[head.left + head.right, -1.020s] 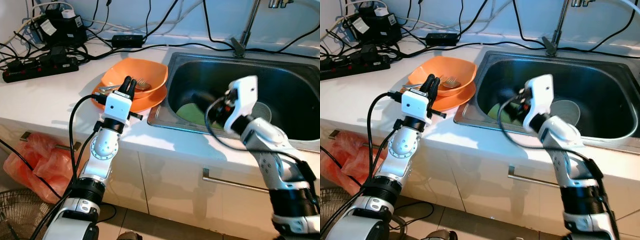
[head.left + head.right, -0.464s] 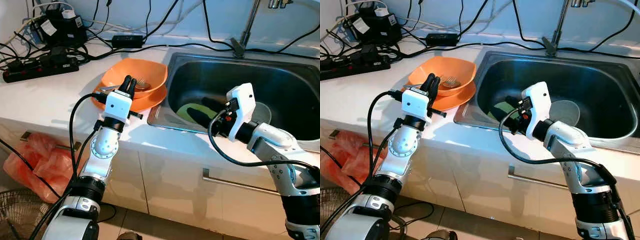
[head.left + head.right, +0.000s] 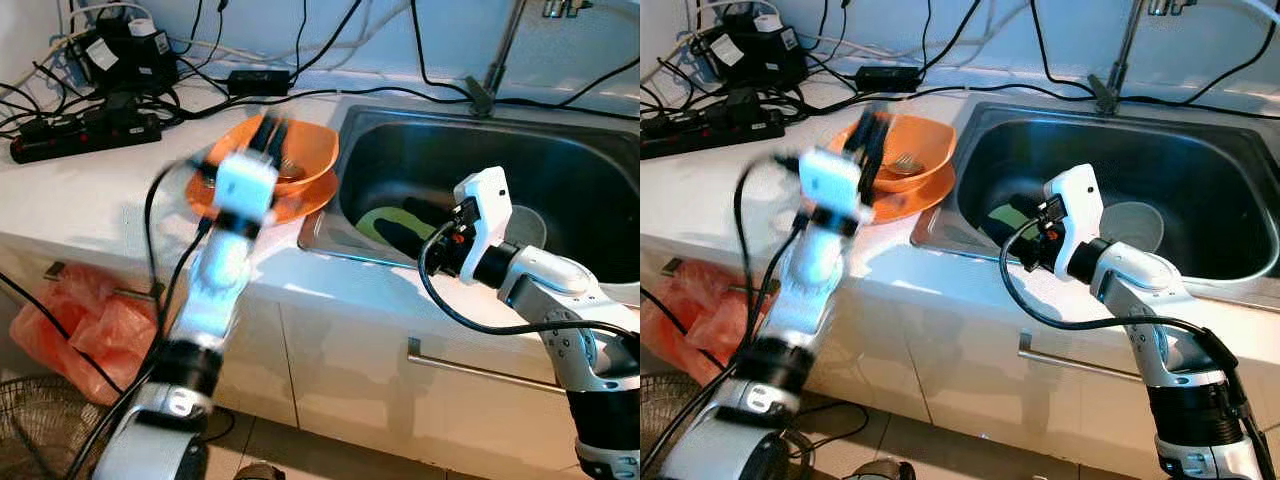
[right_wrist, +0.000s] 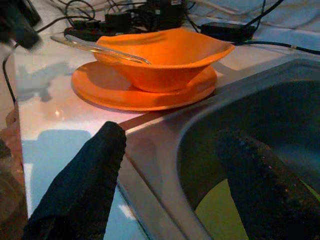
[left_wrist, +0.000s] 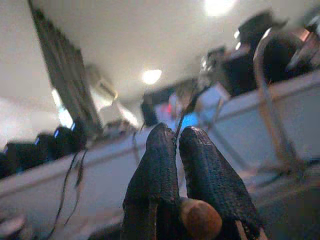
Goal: Kitchen organization
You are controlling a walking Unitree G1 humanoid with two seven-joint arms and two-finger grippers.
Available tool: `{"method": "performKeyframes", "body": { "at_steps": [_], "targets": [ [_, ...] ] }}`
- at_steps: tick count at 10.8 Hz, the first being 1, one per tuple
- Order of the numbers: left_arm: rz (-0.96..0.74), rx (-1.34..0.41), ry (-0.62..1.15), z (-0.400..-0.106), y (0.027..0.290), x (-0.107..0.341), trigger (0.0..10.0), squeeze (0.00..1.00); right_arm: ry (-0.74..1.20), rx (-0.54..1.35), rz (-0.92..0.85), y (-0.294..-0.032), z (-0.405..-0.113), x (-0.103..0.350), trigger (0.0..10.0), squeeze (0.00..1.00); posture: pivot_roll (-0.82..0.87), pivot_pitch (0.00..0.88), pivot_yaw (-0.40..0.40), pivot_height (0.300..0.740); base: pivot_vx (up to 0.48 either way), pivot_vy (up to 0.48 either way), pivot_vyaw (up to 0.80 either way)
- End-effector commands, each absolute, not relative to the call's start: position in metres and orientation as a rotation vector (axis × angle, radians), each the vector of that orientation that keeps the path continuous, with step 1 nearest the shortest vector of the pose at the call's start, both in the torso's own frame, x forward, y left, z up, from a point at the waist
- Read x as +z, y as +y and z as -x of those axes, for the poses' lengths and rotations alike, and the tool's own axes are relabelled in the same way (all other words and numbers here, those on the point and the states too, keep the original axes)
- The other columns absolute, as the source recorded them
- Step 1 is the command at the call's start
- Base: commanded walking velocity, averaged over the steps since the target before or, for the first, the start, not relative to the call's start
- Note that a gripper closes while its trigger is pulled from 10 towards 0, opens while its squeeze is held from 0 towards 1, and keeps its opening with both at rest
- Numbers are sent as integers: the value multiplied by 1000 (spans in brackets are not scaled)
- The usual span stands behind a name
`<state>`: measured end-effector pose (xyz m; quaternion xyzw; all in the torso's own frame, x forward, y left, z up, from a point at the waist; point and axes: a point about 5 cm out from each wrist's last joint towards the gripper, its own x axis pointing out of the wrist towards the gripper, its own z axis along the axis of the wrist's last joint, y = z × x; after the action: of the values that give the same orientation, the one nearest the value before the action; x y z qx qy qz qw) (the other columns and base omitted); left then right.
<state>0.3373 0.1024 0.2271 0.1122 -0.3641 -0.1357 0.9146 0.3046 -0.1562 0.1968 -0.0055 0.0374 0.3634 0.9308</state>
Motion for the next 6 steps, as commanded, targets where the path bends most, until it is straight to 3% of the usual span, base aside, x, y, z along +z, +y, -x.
{"method": "performKeyframes", "body": {
  "at_steps": [1,3,6],
  "targets": [
    [-209,-326,-804,-334,92,244,0,0,40,686,-4,-162,-311,205,10000,0,-11,32,54,740,0,0,0],
    [-53,-483,-811,-329,66,269,0,0,-33,521,-95,-170,-323,214,10000,0,-10,29,57,740,0,0,0],
    [307,-622,-668,-335,47,280,0,0,-100,294,-258,-188,-335,222,10000,0,-16,27,67,740,0,0,0]
  ]
}}
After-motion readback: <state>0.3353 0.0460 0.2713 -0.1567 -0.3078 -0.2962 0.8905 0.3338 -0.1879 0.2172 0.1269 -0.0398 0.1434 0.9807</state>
